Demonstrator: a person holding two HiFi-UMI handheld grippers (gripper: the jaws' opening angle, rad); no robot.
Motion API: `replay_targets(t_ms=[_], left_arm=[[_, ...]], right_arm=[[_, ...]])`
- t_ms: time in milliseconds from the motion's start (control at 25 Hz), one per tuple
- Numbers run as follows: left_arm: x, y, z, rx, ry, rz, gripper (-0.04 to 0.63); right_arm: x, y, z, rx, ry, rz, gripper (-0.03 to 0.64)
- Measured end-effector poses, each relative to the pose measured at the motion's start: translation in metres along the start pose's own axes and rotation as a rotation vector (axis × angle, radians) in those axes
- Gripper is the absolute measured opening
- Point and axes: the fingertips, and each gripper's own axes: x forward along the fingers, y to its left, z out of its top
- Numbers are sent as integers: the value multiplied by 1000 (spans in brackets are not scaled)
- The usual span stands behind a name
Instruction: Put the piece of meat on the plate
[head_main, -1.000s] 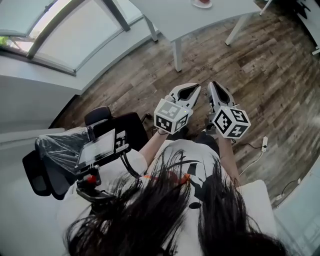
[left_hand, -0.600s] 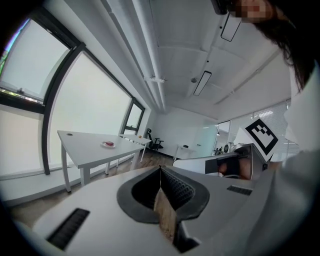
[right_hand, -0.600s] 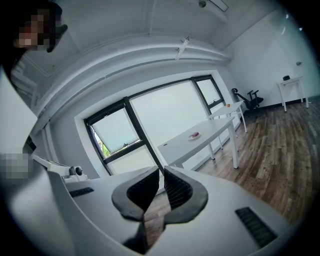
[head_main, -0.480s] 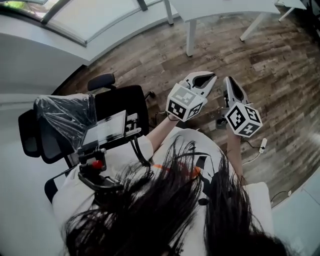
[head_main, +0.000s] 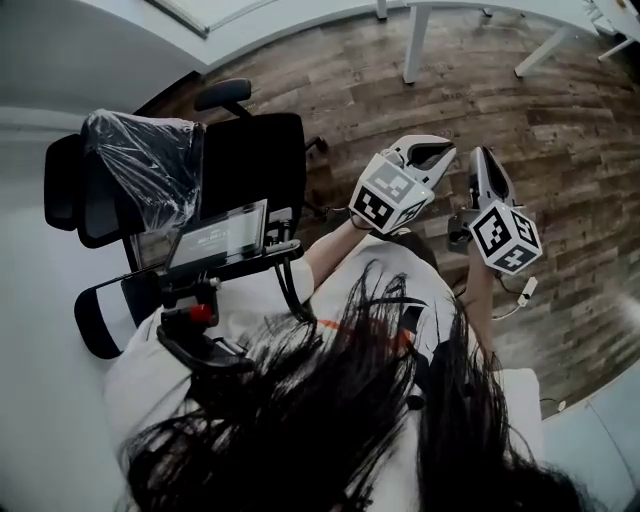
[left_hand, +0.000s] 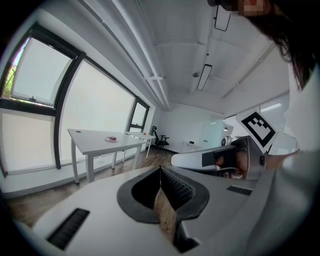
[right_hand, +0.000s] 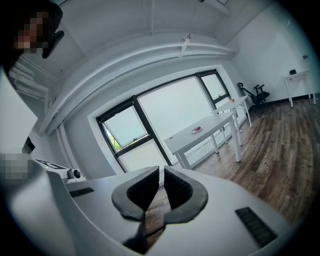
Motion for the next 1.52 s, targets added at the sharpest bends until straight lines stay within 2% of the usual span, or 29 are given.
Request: replay_targets(t_ms=[280,880,1520], left_arm=[[1,5,-1,-19,6,15,6],[3,9,-1,-2,7,22,6],[4,11,1,4,7,22,6]], right_arm=[[6,0,-2,6,16,13,40],[15,2,-4,1,20,33,40],[12,-4,-3,9,19,15,39]])
